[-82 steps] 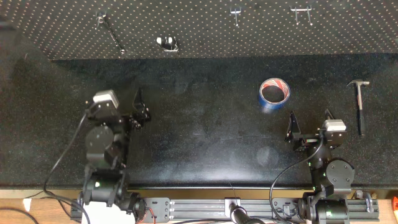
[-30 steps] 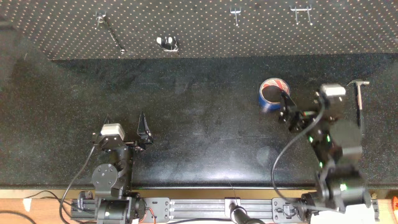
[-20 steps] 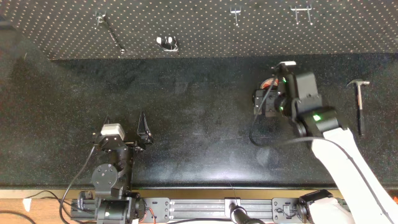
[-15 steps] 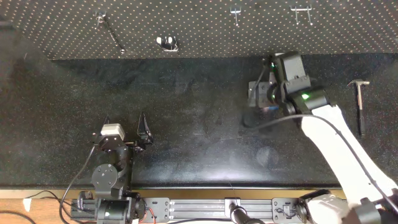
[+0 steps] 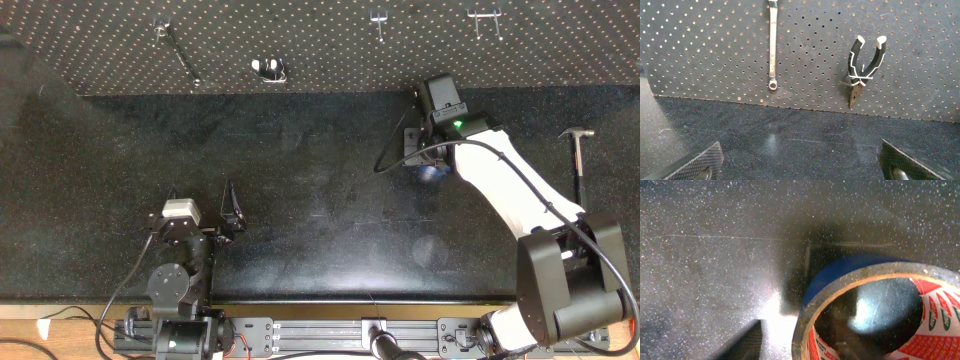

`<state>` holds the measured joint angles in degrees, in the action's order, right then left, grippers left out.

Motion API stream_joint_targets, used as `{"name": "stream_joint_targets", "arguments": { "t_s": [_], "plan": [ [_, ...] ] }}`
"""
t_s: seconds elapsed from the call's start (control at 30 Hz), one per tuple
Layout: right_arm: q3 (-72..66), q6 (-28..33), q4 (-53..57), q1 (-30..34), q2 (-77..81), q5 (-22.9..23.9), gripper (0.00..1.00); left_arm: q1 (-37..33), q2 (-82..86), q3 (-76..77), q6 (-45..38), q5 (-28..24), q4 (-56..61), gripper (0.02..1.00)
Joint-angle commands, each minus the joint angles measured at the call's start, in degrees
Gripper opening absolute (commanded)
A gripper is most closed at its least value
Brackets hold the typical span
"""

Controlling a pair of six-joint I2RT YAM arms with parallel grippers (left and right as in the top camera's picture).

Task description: Place Tools Onto Pegboard

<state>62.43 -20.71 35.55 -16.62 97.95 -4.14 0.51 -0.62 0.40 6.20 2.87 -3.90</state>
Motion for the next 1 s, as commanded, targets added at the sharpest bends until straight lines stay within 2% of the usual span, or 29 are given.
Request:
{"name": "stream_joint_targets", "arguments": {
  "t_s": [0.03, 0.17, 0.27, 0.3, 0.5, 0.6, 0.7, 1.0],
  "plan": [
    [1.3, 0.0, -0.5, -0.5, 0.4, 1.6, 0.075, -0.2, 0.4, -0.1, -0.7, -0.6, -0.5, 0.996],
    [1.3, 0.0, -0.5, -0.6, -3.1, 2.0, 0.075, -0.2, 0.4, -0.1, -0.7, -0.6, -0.5, 0.996],
    [1.3, 0.0, -3.3, -3.5, -13.4, 2.5, 0.077, -0.2, 0.4, -0.1, -0.7, -0.6, -0.5, 0.996],
    [1.3, 0.0, -4.5, -5.1, -16.2, 3.9, 0.075, -0.2, 0.4, -0.1, -0.7, -0.6, -0.5, 0.996],
    [1.3, 0.0, -12.5, -18.4, -29.8, 19.7, 0.075, -0.2, 0.4, -0.1, -0.7, -0.6, -0.5, 0.996],
    [1.3, 0.0, -18.4, -21.1, -28.4, 24.2, 0.075, -0.2, 0.4, -0.1, -0.7, -0.6, -0.5, 0.996],
    [1.3, 2.6, -26.1, -21.2, -23.7, 24.7, 0.075, -0.2, 0.4, -0.1, -0.7, -0.6, -0.5, 0.996],
    [1.3, 16.0, -43.8, -21.1, -11.2, 24.8, 0.075, -0.2, 0.4, -0.1, -0.7, -0.6, -0.5, 0.996]
  ]
}}
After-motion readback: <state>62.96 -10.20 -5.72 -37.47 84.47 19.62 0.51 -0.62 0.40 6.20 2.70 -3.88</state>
